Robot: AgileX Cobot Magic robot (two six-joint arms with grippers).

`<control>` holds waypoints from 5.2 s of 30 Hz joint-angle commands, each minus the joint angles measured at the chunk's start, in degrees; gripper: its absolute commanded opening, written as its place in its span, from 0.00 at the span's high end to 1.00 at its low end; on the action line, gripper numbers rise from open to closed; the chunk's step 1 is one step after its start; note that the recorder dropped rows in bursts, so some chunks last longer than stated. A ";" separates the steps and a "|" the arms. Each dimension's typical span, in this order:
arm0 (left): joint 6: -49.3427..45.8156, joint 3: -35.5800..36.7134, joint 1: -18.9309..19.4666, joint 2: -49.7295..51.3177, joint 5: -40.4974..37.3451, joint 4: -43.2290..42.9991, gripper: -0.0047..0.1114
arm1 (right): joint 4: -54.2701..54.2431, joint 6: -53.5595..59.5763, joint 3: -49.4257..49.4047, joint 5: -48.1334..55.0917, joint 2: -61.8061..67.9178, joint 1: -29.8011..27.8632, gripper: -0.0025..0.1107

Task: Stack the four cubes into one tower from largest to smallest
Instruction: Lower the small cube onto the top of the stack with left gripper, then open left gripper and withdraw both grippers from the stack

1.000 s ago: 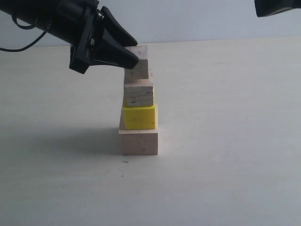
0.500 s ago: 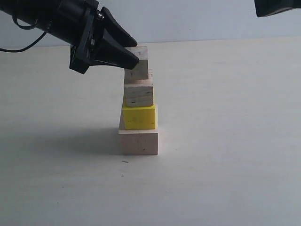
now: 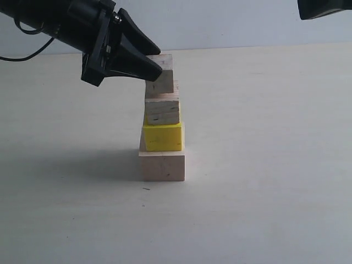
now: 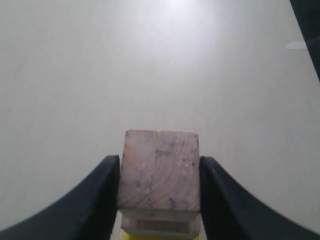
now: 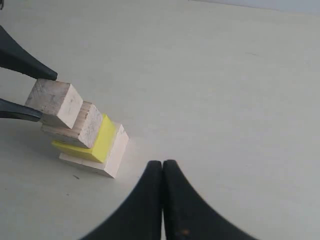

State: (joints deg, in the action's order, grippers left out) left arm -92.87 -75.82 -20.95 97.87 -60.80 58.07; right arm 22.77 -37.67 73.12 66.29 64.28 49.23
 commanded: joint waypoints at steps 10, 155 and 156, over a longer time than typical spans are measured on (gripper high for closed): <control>0.12 0.29 -0.22 0.12 -0.29 1.00 0.96 | 0.14 0.19 -0.21 -0.50 -0.27 0.04 0.98; 18.33 36.92 -0.12 -52.41 13.13 0.29 0.96 | 1.65 -1.29 -29.78 -31.25 -23.77 0.04 0.98; 18.33 36.92 -0.12 -52.41 13.13 0.29 0.96 | 1.65 -1.29 -29.78 -31.25 -23.77 0.04 0.98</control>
State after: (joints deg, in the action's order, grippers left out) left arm -74.90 -39.13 -20.95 46.03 -47.44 58.20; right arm 23.89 -38.74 43.56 35.08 40.80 49.23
